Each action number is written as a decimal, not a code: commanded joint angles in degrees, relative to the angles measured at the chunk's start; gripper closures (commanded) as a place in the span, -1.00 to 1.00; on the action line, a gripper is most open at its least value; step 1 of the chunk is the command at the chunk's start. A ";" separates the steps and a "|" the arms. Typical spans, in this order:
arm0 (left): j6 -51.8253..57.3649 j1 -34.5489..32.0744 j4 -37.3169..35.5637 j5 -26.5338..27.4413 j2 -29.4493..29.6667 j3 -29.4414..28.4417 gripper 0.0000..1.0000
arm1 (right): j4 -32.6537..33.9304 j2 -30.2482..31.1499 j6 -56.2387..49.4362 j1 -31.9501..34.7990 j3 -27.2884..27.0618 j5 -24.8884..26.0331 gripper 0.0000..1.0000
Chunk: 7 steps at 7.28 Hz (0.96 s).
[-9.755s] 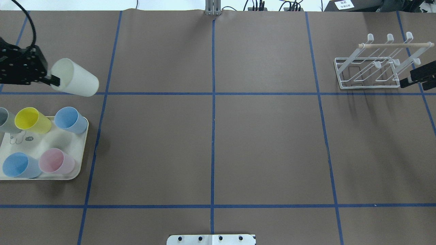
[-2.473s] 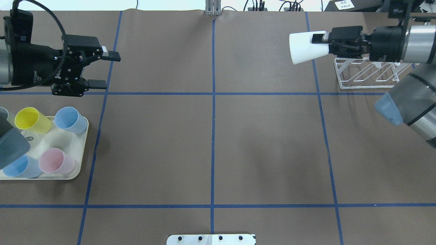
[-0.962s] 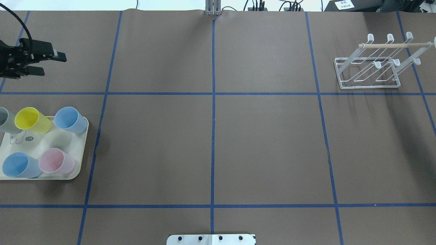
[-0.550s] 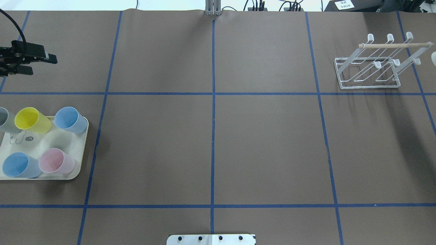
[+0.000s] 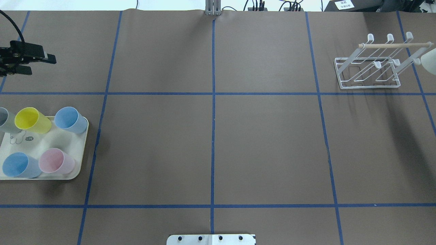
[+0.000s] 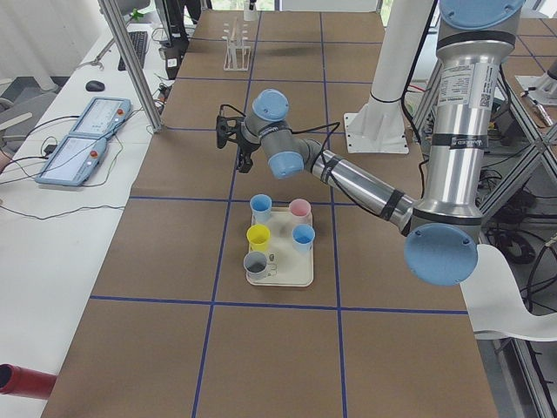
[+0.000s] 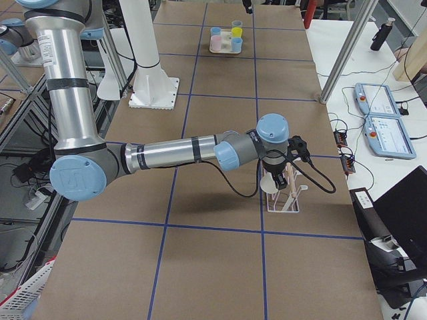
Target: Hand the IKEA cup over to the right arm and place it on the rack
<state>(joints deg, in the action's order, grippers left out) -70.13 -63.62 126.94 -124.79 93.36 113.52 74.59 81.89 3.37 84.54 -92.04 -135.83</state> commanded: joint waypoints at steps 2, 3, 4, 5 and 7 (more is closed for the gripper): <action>0.00 0.08 -0.02 0.07 -0.02 0.03 -1.00 | 0.03 -1.64 -0.20 -1.47 1.93 1.87 0.80; 0.00 0.08 -0.02 0.07 -0.02 0.03 -1.00 | -0.06 -3.22 -0.29 -1.57 4.12 2.15 0.80; 0.00 0.08 -0.02 0.16 -0.02 0.03 -1.00 | -0.06 -5.15 -0.29 -1.48 6.06 2.06 0.79; 0.00 0.08 -0.02 0.07 0.06 0.12 -1.00 | -0.58 -4.73 -0.38 -1.65 7.65 2.50 0.73; 0.00 0.16 -0.02 0.16 -0.02 -0.05 -1.00 | -0.76 -5.60 0.23 -3.66 9.07 3.02 0.11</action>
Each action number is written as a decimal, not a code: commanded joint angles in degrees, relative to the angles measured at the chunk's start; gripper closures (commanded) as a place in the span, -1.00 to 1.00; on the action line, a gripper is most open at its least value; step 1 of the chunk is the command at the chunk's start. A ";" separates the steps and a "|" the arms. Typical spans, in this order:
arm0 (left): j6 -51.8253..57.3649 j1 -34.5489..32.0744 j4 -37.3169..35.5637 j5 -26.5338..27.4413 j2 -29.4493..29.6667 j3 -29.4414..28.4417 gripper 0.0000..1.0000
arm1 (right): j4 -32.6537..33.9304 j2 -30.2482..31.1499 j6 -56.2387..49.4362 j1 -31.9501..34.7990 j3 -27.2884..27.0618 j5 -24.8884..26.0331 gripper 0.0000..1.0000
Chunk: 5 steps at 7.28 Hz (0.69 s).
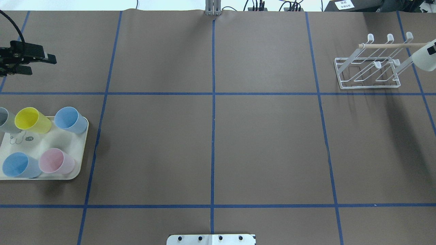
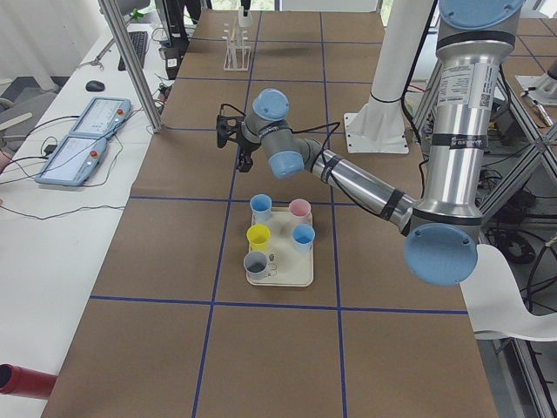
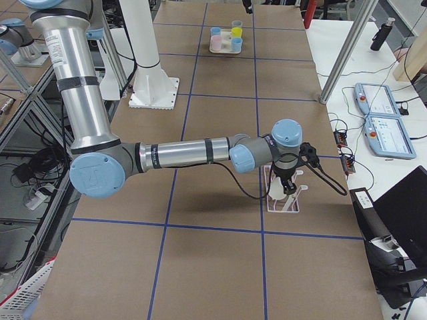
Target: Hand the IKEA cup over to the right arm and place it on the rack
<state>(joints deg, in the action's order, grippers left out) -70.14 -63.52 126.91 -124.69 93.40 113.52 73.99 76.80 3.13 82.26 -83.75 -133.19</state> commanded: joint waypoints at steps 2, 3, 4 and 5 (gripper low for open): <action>0.00 0.06 0.00 0.06 -0.06 -0.23 -1.00 | 0.01 -1.65 0.91 -1.75 0.34 0.57 -0.99; 0.35 -0.11 0.00 0.06 -0.41 -0.67 -1.00 | 0.01 -1.74 0.91 -1.75 0.17 0.56 -0.99; 6.18 -0.46 -0.43 0.32 -2.58 -1.02 -1.00 | 0.01 -1.74 0.83 -1.58 -0.53 0.30 -0.99; 15.20 -2.56 -4.27 0.41 -4.96 -1.02 -1.00 | 0.45 -1.74 0.91 -1.57 -1.93 0.21 -0.99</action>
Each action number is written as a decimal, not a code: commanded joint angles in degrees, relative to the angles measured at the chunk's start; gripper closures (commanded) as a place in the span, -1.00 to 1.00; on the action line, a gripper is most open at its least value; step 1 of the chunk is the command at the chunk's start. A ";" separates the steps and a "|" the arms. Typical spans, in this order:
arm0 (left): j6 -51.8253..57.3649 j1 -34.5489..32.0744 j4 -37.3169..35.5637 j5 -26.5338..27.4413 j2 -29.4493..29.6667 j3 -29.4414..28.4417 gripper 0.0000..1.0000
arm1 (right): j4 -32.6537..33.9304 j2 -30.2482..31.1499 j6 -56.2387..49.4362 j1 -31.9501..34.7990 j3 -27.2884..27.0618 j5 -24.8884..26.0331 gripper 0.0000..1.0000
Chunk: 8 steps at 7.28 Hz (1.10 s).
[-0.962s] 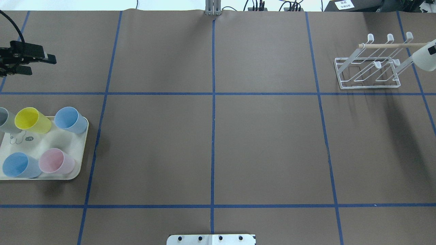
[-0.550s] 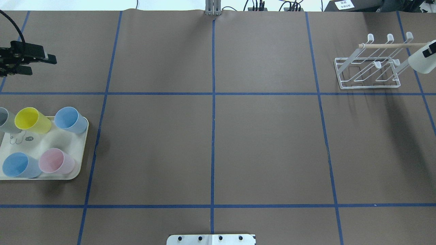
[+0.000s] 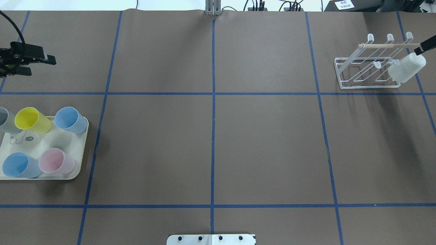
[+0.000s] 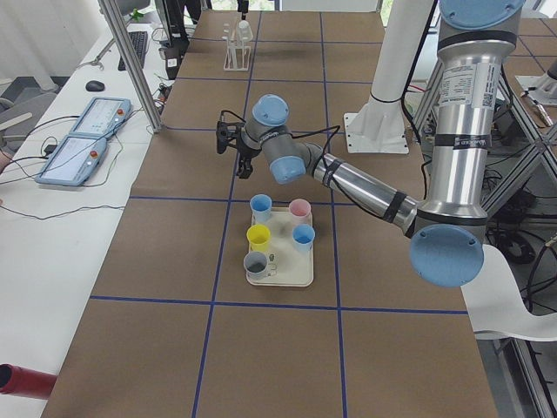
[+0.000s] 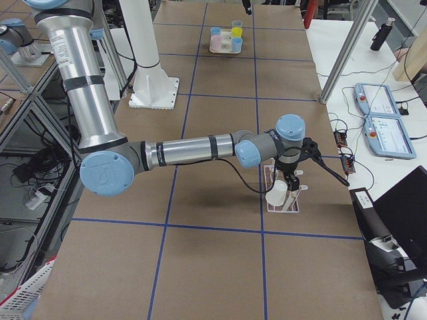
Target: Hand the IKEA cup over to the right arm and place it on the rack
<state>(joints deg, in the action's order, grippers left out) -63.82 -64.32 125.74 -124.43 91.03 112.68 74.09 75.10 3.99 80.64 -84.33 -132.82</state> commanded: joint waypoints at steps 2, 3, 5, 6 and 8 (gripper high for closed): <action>24.12 -2.74 -6.03 2.16 -8.64 -3.05 -1.00 | 0.44 0.92 4.23 0.14 -5.30 -0.51 -0.99; 31.41 -2.83 -5.94 2.18 -11.46 -6.04 -1.00 | 0.44 0.92 8.53 0.05 -6.80 -1.56 -0.99; 37.01 -2.83 -5.42 1.56 -12.11 -11.84 -1.00 | 0.44 1.01 15.57 -0.21 -10.58 -5.24 -0.99; 37.19 -2.74 -5.24 1.56 -11.32 -14.74 -1.00 | 0.44 1.88 19.52 -1.17 -13.47 -5.52 -0.99; 36.50 -2.56 -4.89 1.56 -9.66 -18.87 -1.00 | 0.44 2.77 21.84 -2.15 -15.60 -5.52 -0.99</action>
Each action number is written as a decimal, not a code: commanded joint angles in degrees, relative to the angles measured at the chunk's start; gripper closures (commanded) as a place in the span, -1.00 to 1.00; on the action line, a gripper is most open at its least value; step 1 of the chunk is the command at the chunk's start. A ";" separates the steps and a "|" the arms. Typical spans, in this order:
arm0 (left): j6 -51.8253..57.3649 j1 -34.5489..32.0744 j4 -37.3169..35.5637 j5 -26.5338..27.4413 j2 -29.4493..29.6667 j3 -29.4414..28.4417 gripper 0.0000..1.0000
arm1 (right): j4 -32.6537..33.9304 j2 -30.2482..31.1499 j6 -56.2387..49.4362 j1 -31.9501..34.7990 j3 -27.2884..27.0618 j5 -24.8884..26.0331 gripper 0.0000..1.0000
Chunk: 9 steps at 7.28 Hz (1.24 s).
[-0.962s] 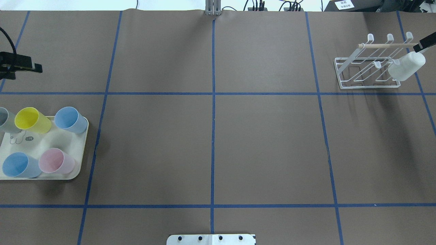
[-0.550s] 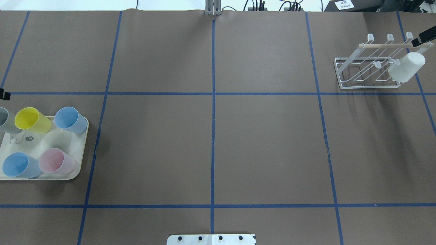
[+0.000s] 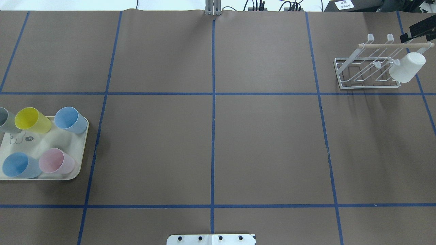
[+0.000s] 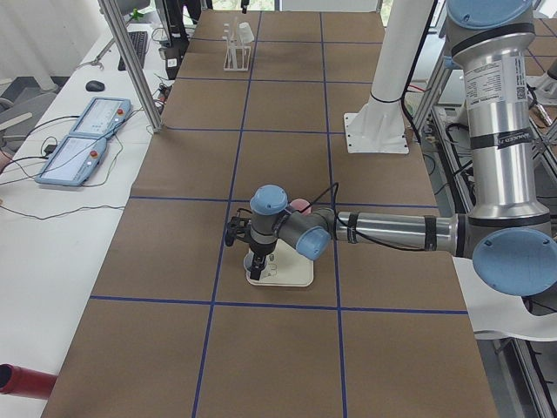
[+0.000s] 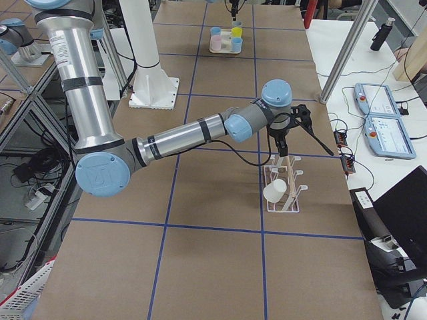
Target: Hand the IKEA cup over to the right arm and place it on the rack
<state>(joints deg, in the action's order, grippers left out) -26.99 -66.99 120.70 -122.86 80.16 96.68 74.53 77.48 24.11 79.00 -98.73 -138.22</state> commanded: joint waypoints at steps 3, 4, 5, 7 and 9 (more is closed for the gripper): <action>-0.43 0.19 0.24 -0.10 4.03 -7.38 -0.58 | 0.00 0.83 1.73 -0.51 -1.55 -0.30 -0.99; -0.52 0.19 0.15 -0.10 4.03 -7.65 0.01 | 0.00 1.35 1.73 -0.60 -1.99 -1.00 -0.99; -0.61 0.19 0.15 -0.45 4.03 -7.56 0.60 | 0.00 1.62 1.73 -0.51 -2.17 -1.00 -0.99; -0.35 -0.33 0.07 -12.33 3.34 -6.08 1.00 | 0.00 1.71 1.82 -1.03 -2.17 -1.00 -0.99; 2.27 -9.69 -0.37 -13.63 3.42 -5.28 1.00 | -0.09 1.79 1.90 -1.38 -2.26 -1.00 -0.99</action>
<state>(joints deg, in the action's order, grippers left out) -26.49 -71.27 120.60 -134.99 83.59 90.97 74.52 79.23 25.94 77.92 -100.92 -139.21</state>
